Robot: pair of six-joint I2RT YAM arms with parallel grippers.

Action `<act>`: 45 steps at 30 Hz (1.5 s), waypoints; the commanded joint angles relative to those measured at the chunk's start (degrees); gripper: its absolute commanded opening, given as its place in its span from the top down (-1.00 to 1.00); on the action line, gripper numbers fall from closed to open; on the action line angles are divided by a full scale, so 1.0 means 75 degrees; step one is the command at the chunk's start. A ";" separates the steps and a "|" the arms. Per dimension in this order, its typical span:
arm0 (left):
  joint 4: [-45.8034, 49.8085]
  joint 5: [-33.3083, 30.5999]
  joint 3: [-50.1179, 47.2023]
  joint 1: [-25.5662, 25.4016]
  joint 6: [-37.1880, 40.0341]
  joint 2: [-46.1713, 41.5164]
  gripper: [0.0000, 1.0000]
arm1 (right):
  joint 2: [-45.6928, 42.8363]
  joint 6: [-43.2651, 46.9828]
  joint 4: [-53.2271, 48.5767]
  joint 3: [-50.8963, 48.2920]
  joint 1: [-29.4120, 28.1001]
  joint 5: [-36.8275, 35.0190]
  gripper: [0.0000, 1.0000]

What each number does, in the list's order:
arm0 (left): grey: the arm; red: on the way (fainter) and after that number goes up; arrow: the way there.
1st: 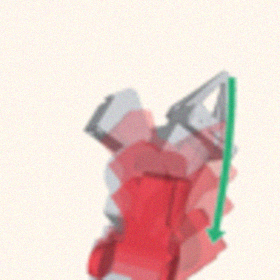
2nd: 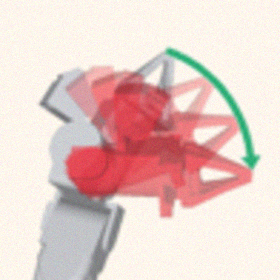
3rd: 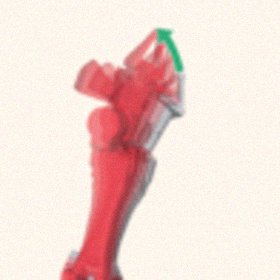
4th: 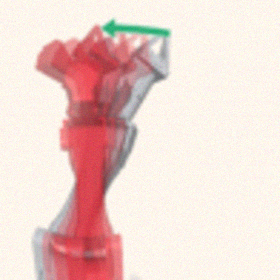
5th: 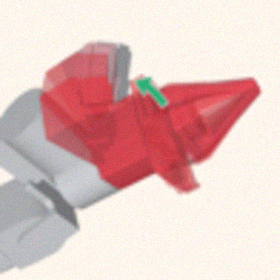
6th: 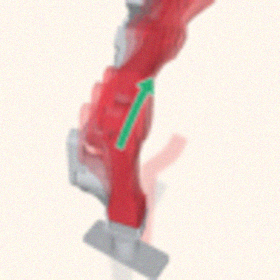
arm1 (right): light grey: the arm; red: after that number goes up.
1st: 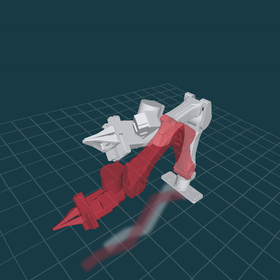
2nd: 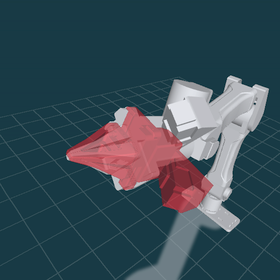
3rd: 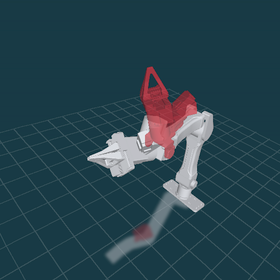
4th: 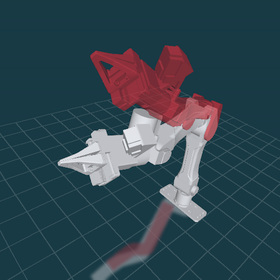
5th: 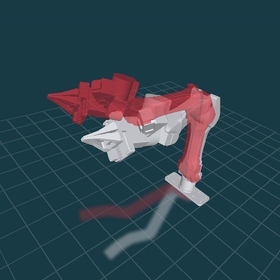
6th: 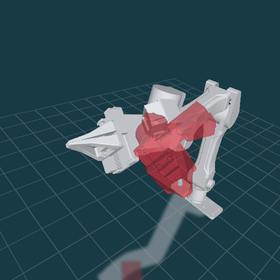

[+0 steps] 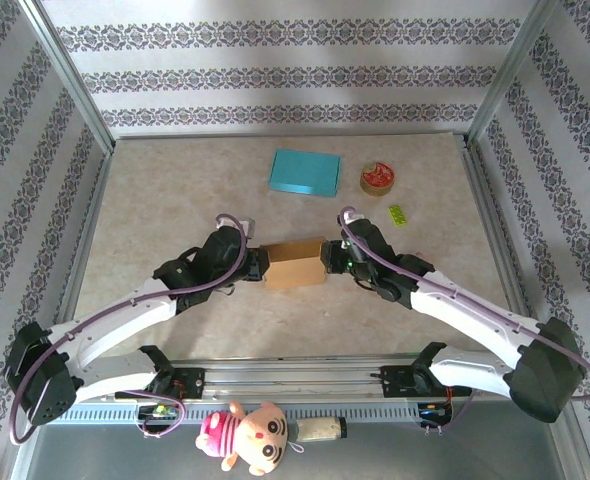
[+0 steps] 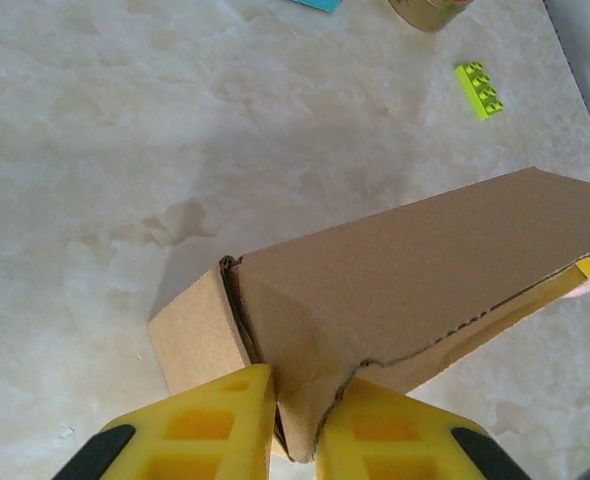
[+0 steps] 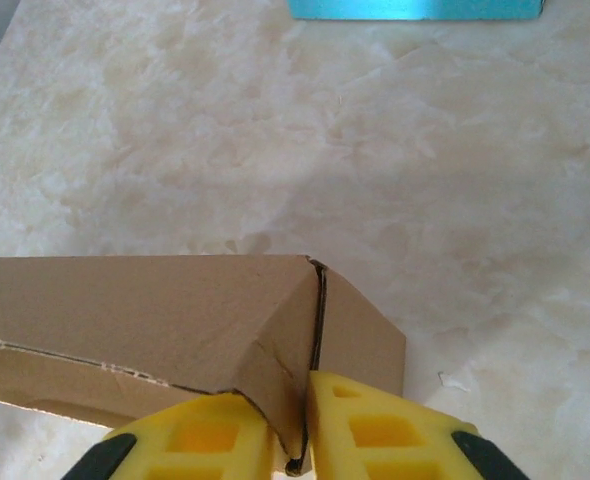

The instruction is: Fold the paper box

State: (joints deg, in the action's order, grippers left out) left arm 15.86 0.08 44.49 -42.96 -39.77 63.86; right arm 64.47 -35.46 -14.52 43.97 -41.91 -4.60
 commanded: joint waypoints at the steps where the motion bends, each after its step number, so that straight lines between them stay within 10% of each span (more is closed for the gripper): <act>1: 0.0825 -0.0113 -0.0272 -0.0240 -0.0123 -0.0096 0.56 | -0.0169 0.0179 -0.1003 -0.0207 -0.0086 0.0117 0.56; 25: -0.0827 -0.1567 -0.0621 -0.0729 -0.1393 -0.1914 0.26 | -0.0736 0.0921 -0.1626 0.1557 0.0303 0.0417 -0.21; 34: 0.0805 -0.2825 0.0916 -0.0685 -0.1729 -0.0821 0.17 | 0.0562 0.1402 -0.2047 0.2328 0.0622 0.1459 0.10; 45: 0.0557 -0.2164 0.0868 -0.0471 -0.2467 0.0143 0.17 | 0.0956 0.1738 -0.1972 0.2258 0.0627 0.1691 0.39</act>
State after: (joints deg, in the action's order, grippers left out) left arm 18.09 -17.08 50.89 -47.16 -55.88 64.31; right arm 71.42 -23.75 -28.95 60.01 -37.47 6.61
